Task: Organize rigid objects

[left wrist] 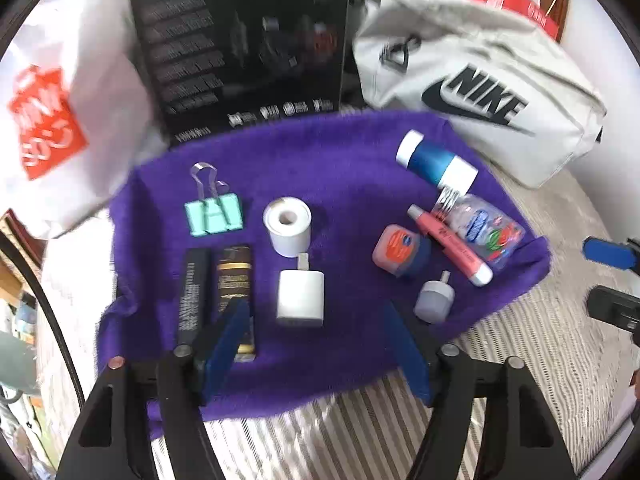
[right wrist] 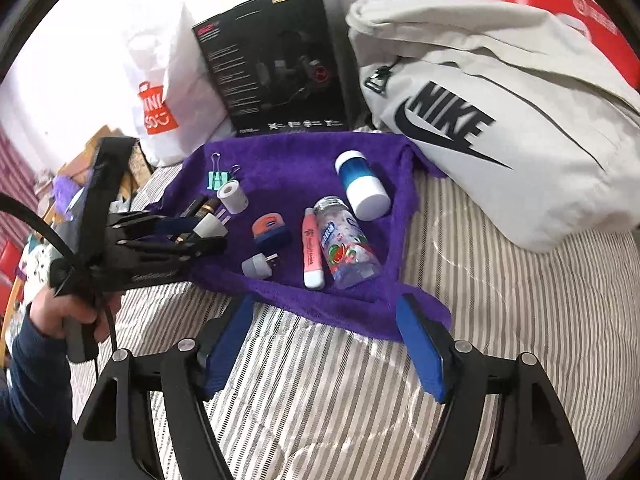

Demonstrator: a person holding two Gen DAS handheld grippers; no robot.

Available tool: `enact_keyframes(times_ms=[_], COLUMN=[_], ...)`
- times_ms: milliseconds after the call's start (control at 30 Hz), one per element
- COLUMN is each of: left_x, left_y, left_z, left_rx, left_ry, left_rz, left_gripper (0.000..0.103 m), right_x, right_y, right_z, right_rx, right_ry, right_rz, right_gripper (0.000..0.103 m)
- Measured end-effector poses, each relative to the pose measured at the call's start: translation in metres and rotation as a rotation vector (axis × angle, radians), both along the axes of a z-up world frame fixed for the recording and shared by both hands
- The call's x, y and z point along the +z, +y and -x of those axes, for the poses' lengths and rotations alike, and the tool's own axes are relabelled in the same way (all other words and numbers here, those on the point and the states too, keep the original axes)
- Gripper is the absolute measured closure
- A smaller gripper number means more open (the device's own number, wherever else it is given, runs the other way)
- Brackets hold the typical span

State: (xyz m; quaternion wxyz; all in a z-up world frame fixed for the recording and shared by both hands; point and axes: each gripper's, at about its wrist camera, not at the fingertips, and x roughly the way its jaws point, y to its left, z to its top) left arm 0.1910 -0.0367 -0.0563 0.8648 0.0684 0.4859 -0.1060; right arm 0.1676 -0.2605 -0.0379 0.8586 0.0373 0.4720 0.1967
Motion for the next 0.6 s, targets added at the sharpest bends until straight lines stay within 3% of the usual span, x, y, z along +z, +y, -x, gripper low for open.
enact_keyframes(times_ms=[67,167,300,433,600], left_x=[0.012,0.027,0.036,0.036,0.044], left_y=[0.004,0.011,0.025,0.035,0.048], left_z=[0.011,0.027,0.051,0.072,0.102], left_rx=[0.018,0.065,0.134,0.212,0.269], left_ry=[-0.02,-0.051,-0.043,-0.036,-0.059], left_rz=[0.003,0.01,0.07,0.05,0.065], left_gripper=[0.022,0.005,0.0,0.0,0.0], right_x=[0.001,0.001,0.001,0.002,0.004], right_y=[-0.001,0.002,0.009,0.02,0.027], right_z=[0.003,0.007,0.017,0.028,0.041], right_rx=[-0.017,-0.059,-0.082,-0.094,-0.111], right_ry=[0.008,0.004,0.008,-0.005,-0.006], right_rz=[-0.008,0.025,0.029,0.061,0.058], right_gripper=[0.027,0.016,0.008,0.001,0.0])
